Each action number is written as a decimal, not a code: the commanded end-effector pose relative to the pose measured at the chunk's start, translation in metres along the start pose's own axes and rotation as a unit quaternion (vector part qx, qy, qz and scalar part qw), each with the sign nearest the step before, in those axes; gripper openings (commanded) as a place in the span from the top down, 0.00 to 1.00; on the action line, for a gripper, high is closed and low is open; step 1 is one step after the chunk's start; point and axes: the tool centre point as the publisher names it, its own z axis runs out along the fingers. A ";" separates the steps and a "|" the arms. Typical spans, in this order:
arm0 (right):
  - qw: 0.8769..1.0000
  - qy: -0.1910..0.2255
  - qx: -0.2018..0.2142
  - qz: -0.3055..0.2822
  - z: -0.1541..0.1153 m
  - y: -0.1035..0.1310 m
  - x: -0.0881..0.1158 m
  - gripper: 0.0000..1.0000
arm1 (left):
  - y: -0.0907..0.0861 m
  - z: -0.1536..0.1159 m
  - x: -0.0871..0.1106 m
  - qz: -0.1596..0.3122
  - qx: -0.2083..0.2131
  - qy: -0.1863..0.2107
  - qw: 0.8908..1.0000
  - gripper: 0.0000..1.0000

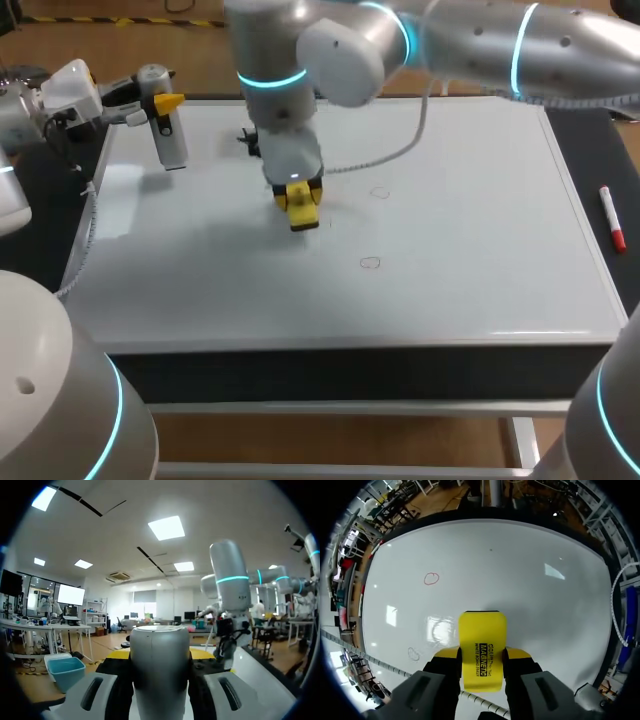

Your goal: Pick up the inspection probe, press it on each red-marked spot on the whiteboard one by one, put down the probe, pick up the eraser, and wipe off all the red marks.

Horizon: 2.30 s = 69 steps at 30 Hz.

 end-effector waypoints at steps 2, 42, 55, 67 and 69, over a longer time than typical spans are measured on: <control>1.000 -0.005 0.004 0.000 0.011 -0.001 -0.002 1.00 | 0.000 0.000 -0.001 0.001 0.001 0.001 1.000 1.00; 0.999 -0.013 0.009 0.040 0.026 -0.006 0.038 1.00 | 0.000 0.000 -0.001 0.001 0.001 0.001 1.000 1.00; 0.998 -0.015 0.016 0.058 0.006 -0.004 0.069 1.00 | 0.000 0.000 -0.001 0.001 0.001 0.001 1.000 1.00; 0.997 -0.030 0.014 0.068 -0.014 -0.010 0.119 1.00 | 0.000 0.000 -0.001 0.001 0.001 0.001 1.000 1.00; 0.996 -0.033 0.015 0.079 -0.014 -0.013 0.132 1.00 | 0.000 0.000 -0.001 0.001 0.001 0.001 1.000 1.00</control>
